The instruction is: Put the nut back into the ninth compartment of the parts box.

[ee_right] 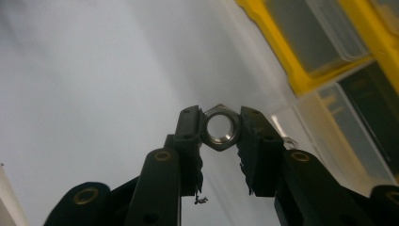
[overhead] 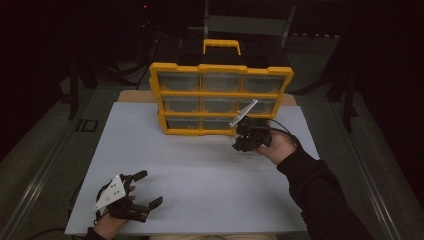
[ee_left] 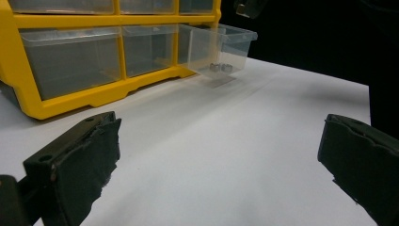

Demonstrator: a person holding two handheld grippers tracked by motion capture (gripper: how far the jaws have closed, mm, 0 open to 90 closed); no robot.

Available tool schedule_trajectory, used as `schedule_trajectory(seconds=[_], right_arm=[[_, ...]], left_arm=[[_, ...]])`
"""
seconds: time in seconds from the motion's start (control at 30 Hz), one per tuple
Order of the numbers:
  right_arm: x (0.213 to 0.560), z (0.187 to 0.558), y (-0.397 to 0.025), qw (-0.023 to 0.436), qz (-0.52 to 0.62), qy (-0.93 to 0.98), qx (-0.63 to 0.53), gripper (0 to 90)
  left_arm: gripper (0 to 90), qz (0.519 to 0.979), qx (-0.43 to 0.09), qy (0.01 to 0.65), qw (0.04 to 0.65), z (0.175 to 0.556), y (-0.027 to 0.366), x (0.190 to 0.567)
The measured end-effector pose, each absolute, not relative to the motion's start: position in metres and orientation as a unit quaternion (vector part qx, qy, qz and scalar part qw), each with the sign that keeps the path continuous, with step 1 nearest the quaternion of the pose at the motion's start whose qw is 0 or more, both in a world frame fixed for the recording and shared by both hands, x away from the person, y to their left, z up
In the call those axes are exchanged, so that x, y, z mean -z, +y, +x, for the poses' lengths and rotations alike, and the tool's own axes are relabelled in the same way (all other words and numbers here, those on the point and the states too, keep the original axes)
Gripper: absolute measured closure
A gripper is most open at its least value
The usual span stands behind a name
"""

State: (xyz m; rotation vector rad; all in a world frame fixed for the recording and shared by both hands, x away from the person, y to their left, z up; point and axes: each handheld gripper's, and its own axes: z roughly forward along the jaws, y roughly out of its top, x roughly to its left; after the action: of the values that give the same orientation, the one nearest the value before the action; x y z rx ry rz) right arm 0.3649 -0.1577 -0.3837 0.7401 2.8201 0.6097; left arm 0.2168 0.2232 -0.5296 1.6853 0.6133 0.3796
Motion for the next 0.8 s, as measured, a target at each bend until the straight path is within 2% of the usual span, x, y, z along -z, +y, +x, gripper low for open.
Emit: schedule_trajectory(seconds=[0.4,0.8], right_arm=[[0.377,0.380,-0.186,0.106,0.283,0.932,-0.197,70.3],[0.387,0.398,-0.203,0.120,0.321,0.920,-0.189,70.3]], left_arm=[[0.0,0.728,-0.164,0.265,0.611,0.216,0.223,0.529],[0.0,0.728,-0.164,0.264,0.611,0.217,0.223,0.530]])
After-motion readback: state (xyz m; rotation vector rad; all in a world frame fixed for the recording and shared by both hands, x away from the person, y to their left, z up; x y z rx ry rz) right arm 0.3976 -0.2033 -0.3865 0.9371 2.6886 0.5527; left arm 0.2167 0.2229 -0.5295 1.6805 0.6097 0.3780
